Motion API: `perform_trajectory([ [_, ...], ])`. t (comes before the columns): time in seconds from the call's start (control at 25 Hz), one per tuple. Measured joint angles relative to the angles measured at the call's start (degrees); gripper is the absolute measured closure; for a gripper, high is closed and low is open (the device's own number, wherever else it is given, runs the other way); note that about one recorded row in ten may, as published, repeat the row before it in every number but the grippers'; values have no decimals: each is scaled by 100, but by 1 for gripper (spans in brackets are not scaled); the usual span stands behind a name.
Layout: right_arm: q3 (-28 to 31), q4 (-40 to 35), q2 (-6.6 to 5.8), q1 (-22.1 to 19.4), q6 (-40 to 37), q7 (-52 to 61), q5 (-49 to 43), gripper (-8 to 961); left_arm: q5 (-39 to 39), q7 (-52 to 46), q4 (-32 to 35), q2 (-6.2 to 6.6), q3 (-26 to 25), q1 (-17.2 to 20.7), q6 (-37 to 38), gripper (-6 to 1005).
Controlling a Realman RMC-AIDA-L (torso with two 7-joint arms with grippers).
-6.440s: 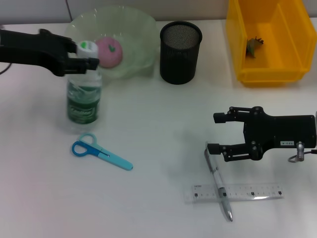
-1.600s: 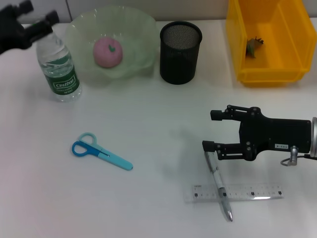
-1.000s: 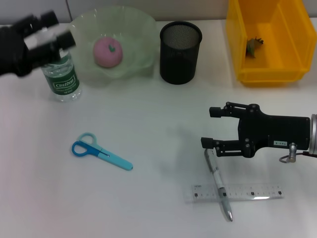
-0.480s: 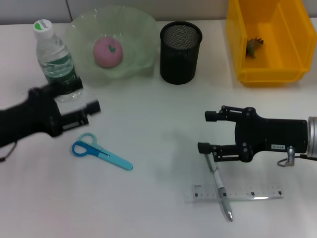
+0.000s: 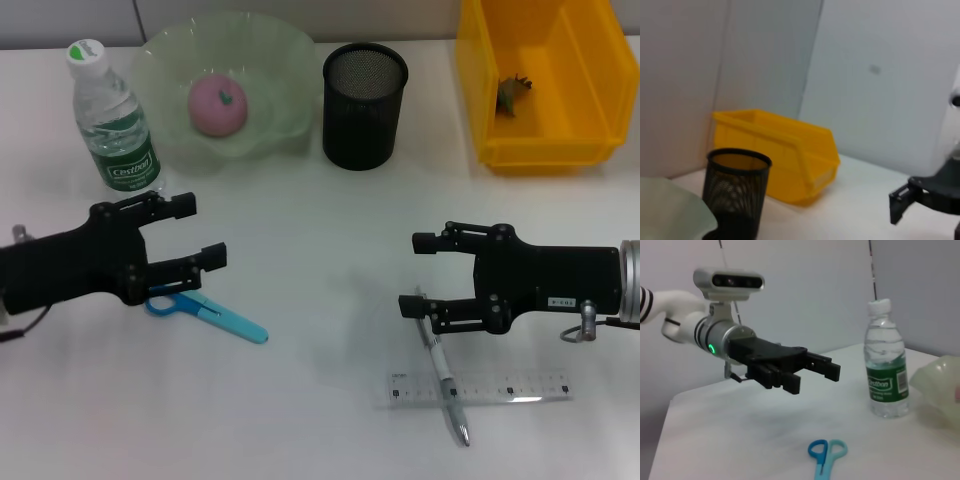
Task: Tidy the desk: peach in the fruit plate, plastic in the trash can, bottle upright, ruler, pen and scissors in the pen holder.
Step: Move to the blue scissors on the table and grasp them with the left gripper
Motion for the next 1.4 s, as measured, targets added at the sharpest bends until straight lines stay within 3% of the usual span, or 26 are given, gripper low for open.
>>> perform_trajectory([
  [0.08,11,0,3,-6,24,21,0,127,66,-91,106,0,37,-48,1,207],
  [0.12,27,0,5,-14,58,42,0,127,359,-458,584,7,220,-260,31,208],
  [0.24,42,38,15,-21,124,159,17,127,530,-662,933,29,398,-382,67,208],
  [0.32,49,110,18,-13,149,255,36,127,829,-1047,1638,63,859,-565,173,209],
  [0.48,53,139,17,-18,165,338,40,127,1159,-1416,2345,67,1275,-720,225,210],
  [0.52,54,140,15,-18,191,411,32,127,1469,-1631,2793,48,1524,-864,258,210],
  [0.6,54,141,11,-12,213,444,26,126,1671,-1723,3007,19,1646,-953,294,210],
  [0.72,54,130,-10,10,314,580,19,126,2499,-1837,3635,-145,2003,-1301,364,211],
  [0.96,69,101,-21,19,417,707,45,126,2954,-1843,3779,-189,2557,-1540,305,212],
  [1.0,93,96,-10,23,471,761,65,126,3119,-1866,3810,-193,2844,-1629,250,213],
  [1.16,119,90,5,36,485,796,78,125,3208,-1903,3814,-199,3012,-1672,227,214],
  [1.2,122,90,8,46,488,810,79,125,3556,-2114,3828,-218,3717,-1767,90,214],
  [1.4,78,113,8,128,495,848,74,125,3793,-2285,3614,-235,4167,-1945,35,215],
])
